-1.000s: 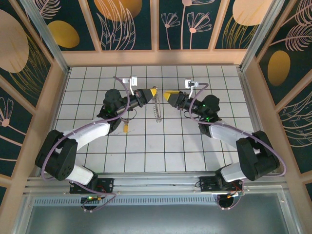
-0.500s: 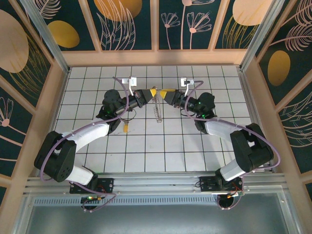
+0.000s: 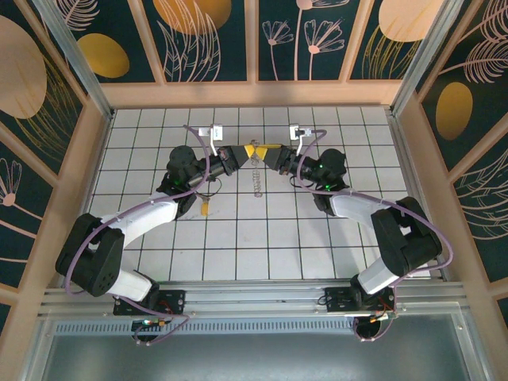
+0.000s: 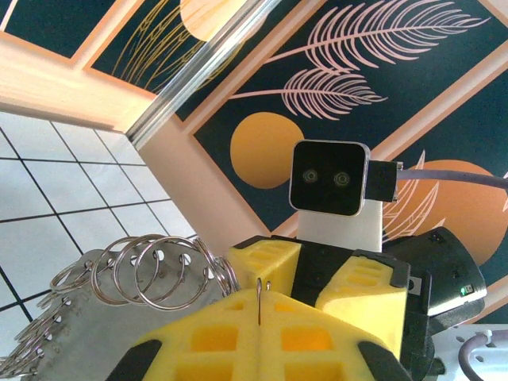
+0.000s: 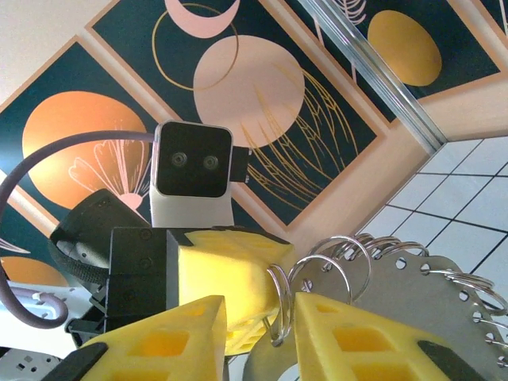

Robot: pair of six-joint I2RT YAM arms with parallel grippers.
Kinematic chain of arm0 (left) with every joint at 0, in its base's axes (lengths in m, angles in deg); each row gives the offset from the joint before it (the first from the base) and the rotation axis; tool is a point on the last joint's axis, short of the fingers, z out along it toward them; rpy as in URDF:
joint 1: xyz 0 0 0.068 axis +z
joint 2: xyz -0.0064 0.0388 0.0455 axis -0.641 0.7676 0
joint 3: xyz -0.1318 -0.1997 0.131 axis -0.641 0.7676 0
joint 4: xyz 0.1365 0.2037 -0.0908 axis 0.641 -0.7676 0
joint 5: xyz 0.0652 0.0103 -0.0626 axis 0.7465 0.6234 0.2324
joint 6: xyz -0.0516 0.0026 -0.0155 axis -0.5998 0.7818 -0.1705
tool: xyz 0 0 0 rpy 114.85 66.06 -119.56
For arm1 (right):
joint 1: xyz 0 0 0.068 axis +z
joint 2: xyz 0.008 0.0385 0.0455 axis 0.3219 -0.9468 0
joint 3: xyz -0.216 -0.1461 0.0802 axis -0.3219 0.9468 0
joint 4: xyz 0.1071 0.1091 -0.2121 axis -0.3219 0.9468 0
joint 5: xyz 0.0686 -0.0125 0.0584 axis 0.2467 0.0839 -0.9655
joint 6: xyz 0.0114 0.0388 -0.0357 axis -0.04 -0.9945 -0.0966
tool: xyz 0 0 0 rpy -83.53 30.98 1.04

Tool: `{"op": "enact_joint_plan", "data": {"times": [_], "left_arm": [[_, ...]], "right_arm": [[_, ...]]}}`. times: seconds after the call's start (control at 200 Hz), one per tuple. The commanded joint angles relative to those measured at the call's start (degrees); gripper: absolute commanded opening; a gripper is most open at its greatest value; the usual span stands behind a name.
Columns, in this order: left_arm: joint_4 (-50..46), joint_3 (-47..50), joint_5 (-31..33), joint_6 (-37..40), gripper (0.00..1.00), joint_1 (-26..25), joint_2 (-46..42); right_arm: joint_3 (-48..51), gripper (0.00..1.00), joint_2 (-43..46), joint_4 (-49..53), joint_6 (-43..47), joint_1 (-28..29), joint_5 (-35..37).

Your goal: Put the keys on the keyring

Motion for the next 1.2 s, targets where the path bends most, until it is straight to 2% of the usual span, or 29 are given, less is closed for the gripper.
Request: {"op": "enact_joint_plan", "data": {"times": [0.0,0.2,0.47,0.641,0.751,0.931,1.196], "left_arm": [[3.0,-0.3,-1.1,0.1,0.0,-0.3,-1.1],[3.2,-0.5,-1.4,0.1,0.0,-0.2,-0.8],[3.3,0.0,0.1,0.2,0.0,-0.2,-1.3],[6.3,3.2,6.1,-0.8,0.41,-0.2,-4.3],[8.9,5.8,9.9,-2.4,0.5,-0.2,-6.1],[10.8,7.7,11.5,-3.4,0.51,-0.2,-6.9],[18.3,9.8,11.0,-6.1,0.45,-0.3,-5.5]], "right_arm": [[-2.0,0.25,-0.4,-3.6,-0.2,0.6,-1.6],[-1.8,0.0,-0.4,-3.5,0.2,0.6,-2.1],[-1.0,0.0,0.0,-3.3,0.8,0.4,0.1],[-0.2,0.0,-0.2,-6.3,-0.7,0.2,2.6],[0.0,0.0,-0.7,-8.7,-2.1,0.1,3.4],[0.7,0.0,-1.3,-12.4,-4.1,0.6,5.0],[0.8,0.0,-2.5,-16.4,-6.2,2.4,8.2]]}}
